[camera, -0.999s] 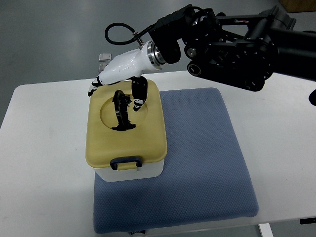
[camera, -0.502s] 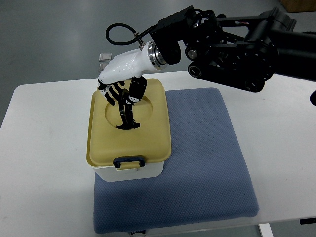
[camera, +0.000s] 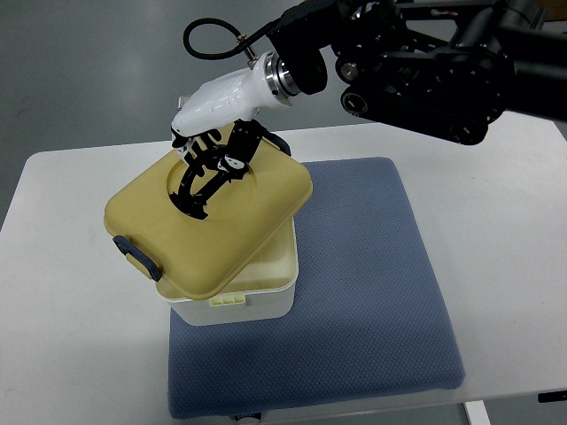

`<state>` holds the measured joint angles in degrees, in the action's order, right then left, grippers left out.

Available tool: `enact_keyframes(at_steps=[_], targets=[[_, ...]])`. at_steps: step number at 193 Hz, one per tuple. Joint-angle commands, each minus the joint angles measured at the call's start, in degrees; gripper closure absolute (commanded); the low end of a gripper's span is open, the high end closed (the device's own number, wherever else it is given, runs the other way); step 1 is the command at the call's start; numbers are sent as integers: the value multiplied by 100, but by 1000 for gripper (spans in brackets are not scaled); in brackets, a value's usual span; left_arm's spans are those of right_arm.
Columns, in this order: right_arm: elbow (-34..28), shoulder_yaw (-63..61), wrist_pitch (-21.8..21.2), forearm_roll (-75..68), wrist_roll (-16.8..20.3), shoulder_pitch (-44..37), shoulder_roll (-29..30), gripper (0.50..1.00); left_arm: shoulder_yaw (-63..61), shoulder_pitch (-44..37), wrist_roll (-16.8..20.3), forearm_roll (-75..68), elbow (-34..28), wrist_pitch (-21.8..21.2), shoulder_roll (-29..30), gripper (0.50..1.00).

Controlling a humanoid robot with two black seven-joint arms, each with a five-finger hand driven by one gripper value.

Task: Open white storage box with right hand
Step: 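Lift the yellow lid off the white box with the right hand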

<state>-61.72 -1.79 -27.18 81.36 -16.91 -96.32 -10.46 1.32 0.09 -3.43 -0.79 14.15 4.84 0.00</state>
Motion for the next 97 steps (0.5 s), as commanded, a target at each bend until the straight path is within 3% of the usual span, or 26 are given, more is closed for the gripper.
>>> enact_keyframes(at_steps=[1, 35, 97], targets=[[-24, -111, -209, -50, -67, -334, -229, 1000, 0, 0, 0, -1, 0, 0, 0, 500], [-130, -551, -782, -50, -137, -660, -791, 1000, 0, 0, 0, -1, 0, 0, 0, 500], [-191, -472, -782, -15, -137, -1038, -2311, 1000, -9, 0, 0, -1, 0, 0, 0, 500]])
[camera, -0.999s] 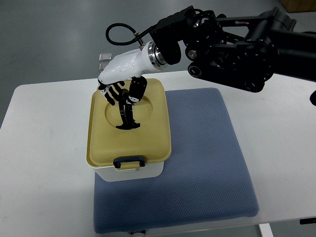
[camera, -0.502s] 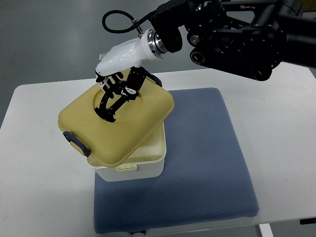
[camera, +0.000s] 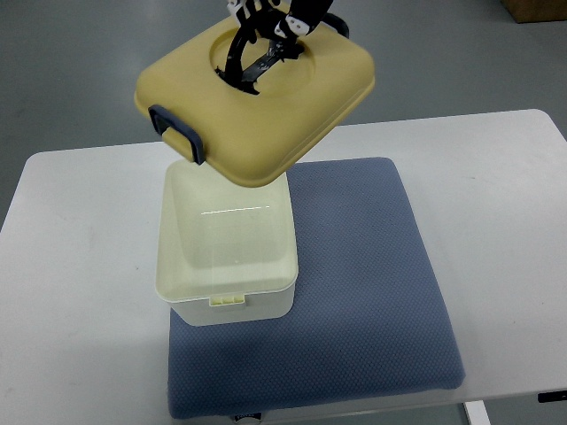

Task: Open white storage box with right hand
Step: 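Lift the yellow lid off the white box with the right hand, then carry the lid beside the box and lower it onto the cushion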

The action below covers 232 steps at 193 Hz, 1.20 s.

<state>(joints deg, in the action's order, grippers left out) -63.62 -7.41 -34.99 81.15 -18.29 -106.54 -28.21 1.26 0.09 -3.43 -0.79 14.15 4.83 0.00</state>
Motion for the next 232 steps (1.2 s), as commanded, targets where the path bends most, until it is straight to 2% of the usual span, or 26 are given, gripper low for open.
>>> enact_keyframes(at_steps=[1, 42, 81, 96, 120, 143, 187, 232], targets=[[-2, 90, -1, 6, 1, -16, -536, 1000, -3, 0, 0, 0, 0, 0, 0, 500], [7, 925, -1, 41, -16, 212, -1388, 1000, -12, 0, 0, -1, 26, 0, 0, 500], [86, 1338, -1, 112, -69, 898, -1459, 1000, -12, 0, 0, -9, 35, 0, 0, 500], [121, 1417, -1, 156, -69, 1197, -1406, 1000, -12, 0, 0, -9, 18, 0, 0, 500], [323, 1461, 405, 340, -69, 1715, -1362, 1000, -12, 0, 0, -1, 9, 0, 0, 500], [552, 1461, 616, 454, -69, 2058, -1195, 1000, -12, 0, 0, 0, 9, 0, 0, 500], [815, 1461, 1064, 463, -69, 2454, -800, 1000, -29, 0, 0, -9, 18, 0, 0, 500], [912, 1453, 1196, 454, -61, 2577, -290, 1000, -29, 0, 0, -9, 26, 0, 0, 500]])
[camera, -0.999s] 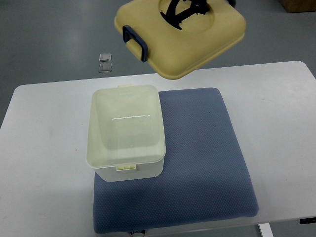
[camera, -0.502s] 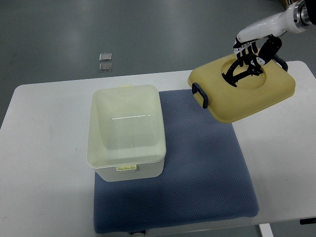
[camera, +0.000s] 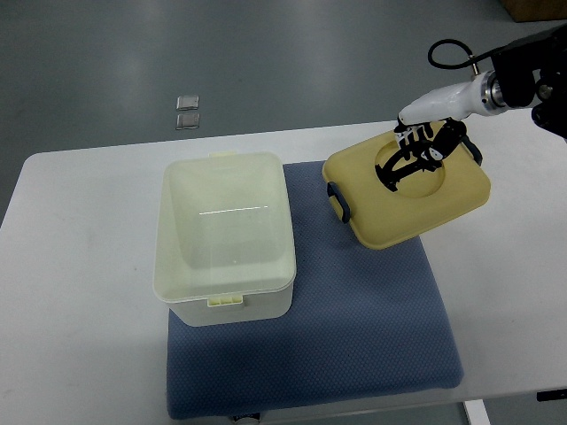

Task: Open white storage box with right hand
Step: 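Carry the lid beside the box and lower it onto the cushion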

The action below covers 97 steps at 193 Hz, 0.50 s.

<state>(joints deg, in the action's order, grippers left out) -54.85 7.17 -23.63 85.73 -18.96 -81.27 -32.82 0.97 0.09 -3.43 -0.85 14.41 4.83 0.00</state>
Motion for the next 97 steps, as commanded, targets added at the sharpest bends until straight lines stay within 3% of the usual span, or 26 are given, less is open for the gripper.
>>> enact_keyframes(at_steps=[1, 97], targets=[[36, -5, 60, -4, 7, 50, 171, 1000, 0, -1, 0, -3, 1, 0, 0, 500], [203, -58, 201, -39, 7, 331, 654, 1000, -9, -1, 0, -3, 1, 0, 0, 500]])
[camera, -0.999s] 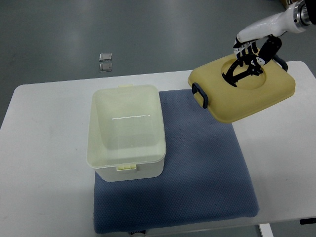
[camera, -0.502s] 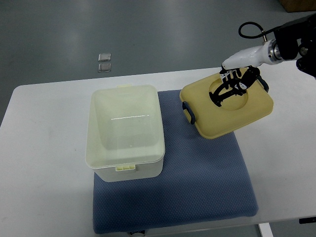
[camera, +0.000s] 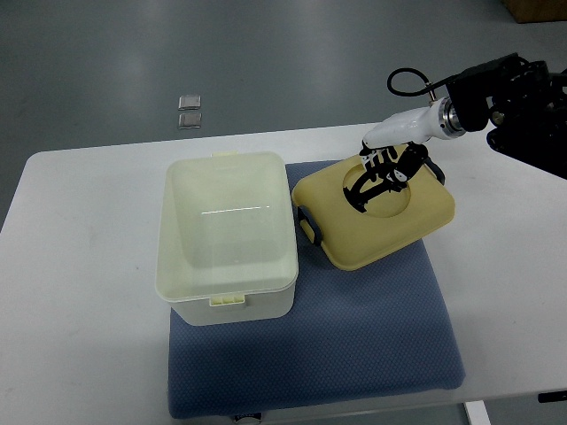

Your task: Open white storage box with right hand

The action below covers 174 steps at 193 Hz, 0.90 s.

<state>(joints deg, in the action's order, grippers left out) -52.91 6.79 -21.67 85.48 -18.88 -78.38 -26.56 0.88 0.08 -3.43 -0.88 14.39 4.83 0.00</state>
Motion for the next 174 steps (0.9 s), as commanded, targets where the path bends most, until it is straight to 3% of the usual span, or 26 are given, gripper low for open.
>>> enact_keyframes(at_steps=[1, 20, 21, 22, 23, 24, 25, 26, 27, 29, 87, 119, 149, 174], targets=[[9, -20, 5, -14, -1, 42, 28, 1000, 0, 0, 0, 0, 2, 0, 0, 500], [18, -46, 5, -31, -1, 113, 46, 1000, 0, 0, 0, 0, -6, 0, 0, 500], [18, -55, 13, -40, -1, 121, 46, 961, 0, 0, 0, 9, -6, 0, 0, 500], [18, -55, 14, -40, -1, 122, 46, 961, 0, 0, 0, 9, -6, 0, 0, 500], [18, -55, 14, -57, -1, 122, 54, 817, 0, 0, 0, 0, -6, 0, 0, 500], [18, -55, 14, -58, -1, 122, 54, 816, 0, 0, 0, 0, -6, 0, 0, 500], [18, -64, 14, -66, 7, 122, 63, 676, 0, 0, 0, 0, -6, 0, 0, 500], [18, -64, 14, -66, 7, 122, 63, 675, 0, 0, 0, 0, -6, 0, 0, 500], [18, -73, 14, -84, 7, 130, 72, 563, 0, 0, 0, 0, -6, 0, 0, 500], [18, -81, 14, -93, 7, 139, 81, 542, 0, 0, 0, 9, -6, 0, 0, 500], [71, -266, 31, -172, 16, 174, 10, 546, 0, 0, 0, 0, 2, 0, 0, 500], [756, -1532, 14, -629, 34, 324, -25, 546, 0, 0, 0, 0, 2, 0, 0, 500], [1688, -3307, -30, -3195, 130, 1018, 98, 548, 9, 0, 0, 0, -6, 0, 0, 500], [1732, -4634, 14, -7256, 965, 1941, 432, 548, 9, 0, 0, 0, 46, 0, 0, 500]])
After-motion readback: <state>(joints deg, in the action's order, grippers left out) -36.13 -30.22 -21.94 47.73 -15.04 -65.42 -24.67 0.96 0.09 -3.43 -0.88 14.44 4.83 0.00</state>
